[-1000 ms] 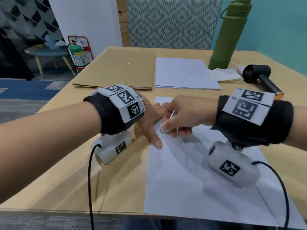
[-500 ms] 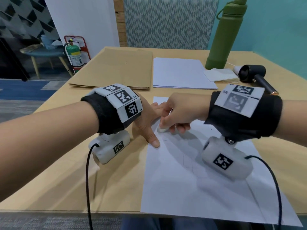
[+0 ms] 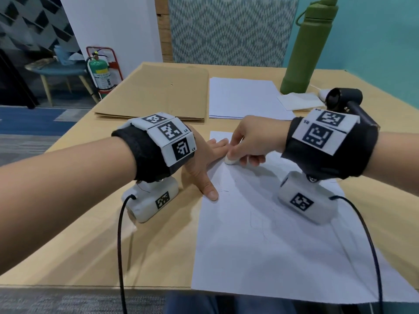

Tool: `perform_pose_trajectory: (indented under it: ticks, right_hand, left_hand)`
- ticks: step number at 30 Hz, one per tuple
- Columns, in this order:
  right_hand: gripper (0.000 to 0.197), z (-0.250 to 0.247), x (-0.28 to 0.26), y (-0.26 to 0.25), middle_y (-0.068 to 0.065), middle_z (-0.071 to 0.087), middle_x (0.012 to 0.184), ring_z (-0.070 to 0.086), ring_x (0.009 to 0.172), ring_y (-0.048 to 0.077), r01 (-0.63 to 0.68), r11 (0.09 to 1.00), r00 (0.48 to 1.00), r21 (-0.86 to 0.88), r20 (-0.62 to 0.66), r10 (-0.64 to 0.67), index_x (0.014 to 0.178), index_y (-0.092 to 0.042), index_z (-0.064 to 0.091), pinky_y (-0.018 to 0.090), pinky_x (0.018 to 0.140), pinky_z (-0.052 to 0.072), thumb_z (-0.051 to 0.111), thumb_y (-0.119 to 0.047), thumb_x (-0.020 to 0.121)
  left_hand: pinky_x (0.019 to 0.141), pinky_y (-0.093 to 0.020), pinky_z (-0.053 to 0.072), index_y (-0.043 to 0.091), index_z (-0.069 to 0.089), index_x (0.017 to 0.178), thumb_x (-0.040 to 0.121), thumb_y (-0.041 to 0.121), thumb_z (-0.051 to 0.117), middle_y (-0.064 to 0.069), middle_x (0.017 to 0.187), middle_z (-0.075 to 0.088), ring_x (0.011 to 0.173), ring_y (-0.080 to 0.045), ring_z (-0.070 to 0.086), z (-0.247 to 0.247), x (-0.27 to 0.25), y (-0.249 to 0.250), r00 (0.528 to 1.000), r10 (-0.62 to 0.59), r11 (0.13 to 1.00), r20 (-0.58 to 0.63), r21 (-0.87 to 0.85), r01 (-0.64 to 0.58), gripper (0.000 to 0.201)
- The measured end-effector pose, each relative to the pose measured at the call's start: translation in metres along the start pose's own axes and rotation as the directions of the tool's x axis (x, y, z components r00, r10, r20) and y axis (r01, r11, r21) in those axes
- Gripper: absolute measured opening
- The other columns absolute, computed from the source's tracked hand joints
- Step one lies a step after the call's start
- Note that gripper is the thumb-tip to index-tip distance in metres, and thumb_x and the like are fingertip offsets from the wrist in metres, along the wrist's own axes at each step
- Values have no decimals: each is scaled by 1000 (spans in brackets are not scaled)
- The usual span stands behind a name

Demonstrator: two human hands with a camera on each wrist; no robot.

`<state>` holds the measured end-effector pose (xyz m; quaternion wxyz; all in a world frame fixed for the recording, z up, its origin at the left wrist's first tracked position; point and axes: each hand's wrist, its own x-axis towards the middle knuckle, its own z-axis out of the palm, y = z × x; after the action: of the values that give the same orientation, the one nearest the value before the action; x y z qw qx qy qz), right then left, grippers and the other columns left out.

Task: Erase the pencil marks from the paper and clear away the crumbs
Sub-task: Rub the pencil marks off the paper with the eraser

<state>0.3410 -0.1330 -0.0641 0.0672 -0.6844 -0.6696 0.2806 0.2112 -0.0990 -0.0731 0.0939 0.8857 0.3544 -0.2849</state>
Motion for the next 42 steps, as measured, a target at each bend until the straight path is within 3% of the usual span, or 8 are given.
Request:
perform_pose_trajectory:
  ticks: [6,11,14,21,26,32,38,42]
  right_hand:
    - [17,17,-20,-7,6,64,66,48,34,4,86,996,969,9,231,-85,87,0,70,12,39,40,63,-15,84]
    - [19,0,-5,-1,6,65,67,48,38,6,4,1000,996,-7,84,-3,92,2,71,13,39,41,64,-14,84]
    - [22,-1,-2,3,9,68,70,49,38,8,1,1000,1000,-20,10,0,91,4,71,12,39,41,62,-14,83]
    - [20,8,-20,2,2,64,65,47,35,4,77,997,978,-11,197,-73,90,-1,70,12,39,40,65,-19,84]
    - [22,-3,-4,6,3,63,56,47,36,6,26,992,1000,-126,-5,-27,69,-6,69,11,41,39,63,-21,84]
    - [23,13,-26,-6,3,65,66,49,41,9,153,974,966,-170,236,-110,72,-8,67,6,36,35,61,-25,86]
    - [29,0,-3,2,-6,53,36,44,33,7,71,965,997,-253,-3,-74,59,-9,62,10,38,36,63,-26,83]
    - [30,12,-21,-2,-1,62,61,50,45,10,192,956,968,-221,204,-148,59,-13,59,19,55,45,59,-26,87]
  left_hand:
    - [115,-37,14,38,0,148,75,55,65,13,156,-11,145,-13,7,0,1,0,1000,-10,1000,25,19,9,100]
    - [117,-42,7,34,-21,146,72,57,68,10,157,-18,147,-13,-7,0,3,-2,1000,-26,1000,17,13,26,118]
    - [116,-44,9,33,-23,145,71,58,69,11,157,-18,147,-14,-7,0,4,-3,999,-30,999,20,20,30,120]
    - [116,-39,8,30,-21,147,74,57,66,10,156,-21,146,-12,-6,0,2,1,997,-61,998,36,32,60,117]
    - [117,-42,4,28,-27,145,68,62,67,11,155,-24,146,-10,-12,2,8,-5,998,-57,998,42,33,55,126]
    - [116,-37,10,31,-16,148,77,55,64,10,156,-20,146,-14,2,-2,1,3,997,-66,997,49,45,63,110]
    - [117,-43,4,33,-26,145,71,55,70,11,156,-21,146,-12,-13,1,5,-4,999,-12,1000,34,2,12,123]
    - [117,-40,6,33,-20,147,75,54,67,10,156,-23,146,-12,-9,0,3,0,999,-30,999,39,26,29,115]
